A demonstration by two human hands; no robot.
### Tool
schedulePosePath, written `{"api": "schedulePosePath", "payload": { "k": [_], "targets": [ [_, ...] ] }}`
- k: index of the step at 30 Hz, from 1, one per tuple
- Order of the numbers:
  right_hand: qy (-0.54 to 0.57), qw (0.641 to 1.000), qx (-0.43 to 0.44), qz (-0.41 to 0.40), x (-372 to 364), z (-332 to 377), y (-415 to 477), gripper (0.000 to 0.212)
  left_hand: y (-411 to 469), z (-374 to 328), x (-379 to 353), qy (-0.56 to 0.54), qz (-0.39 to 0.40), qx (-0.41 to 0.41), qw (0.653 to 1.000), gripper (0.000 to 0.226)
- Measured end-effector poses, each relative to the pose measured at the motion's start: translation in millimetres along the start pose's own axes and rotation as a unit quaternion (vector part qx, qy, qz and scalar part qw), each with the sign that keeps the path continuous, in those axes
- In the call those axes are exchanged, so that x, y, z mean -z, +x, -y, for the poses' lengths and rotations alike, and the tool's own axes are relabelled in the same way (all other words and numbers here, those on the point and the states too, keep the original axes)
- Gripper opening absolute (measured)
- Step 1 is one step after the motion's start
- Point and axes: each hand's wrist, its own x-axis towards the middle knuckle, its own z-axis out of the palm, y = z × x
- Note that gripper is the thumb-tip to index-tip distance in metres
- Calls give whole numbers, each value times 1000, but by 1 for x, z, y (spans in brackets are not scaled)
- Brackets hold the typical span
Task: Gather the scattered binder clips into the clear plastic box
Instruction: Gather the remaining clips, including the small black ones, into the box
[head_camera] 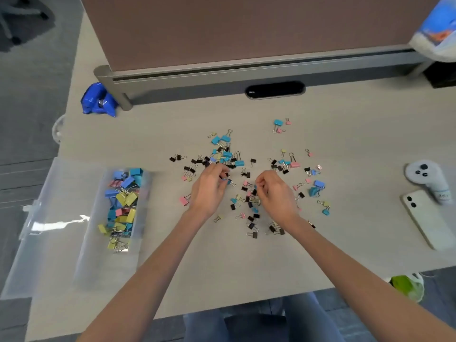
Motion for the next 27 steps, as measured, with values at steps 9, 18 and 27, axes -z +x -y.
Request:
{"api": "schedulePosePath", "payload": {
  "k": [9,18,27],
  "targets": [
    [-43,998,-36,-16,22,-57,18,13,61,-13,-34,223,87,-131,962,58],
    [-100,993,-51,-43,32,-89,37,39,85,-16,-40,225,134,-143,954,45],
    [-112,987,-112,-17,25,-89,66,16,97,-10,-41,210,133,-205,947,28]
  ]
}}
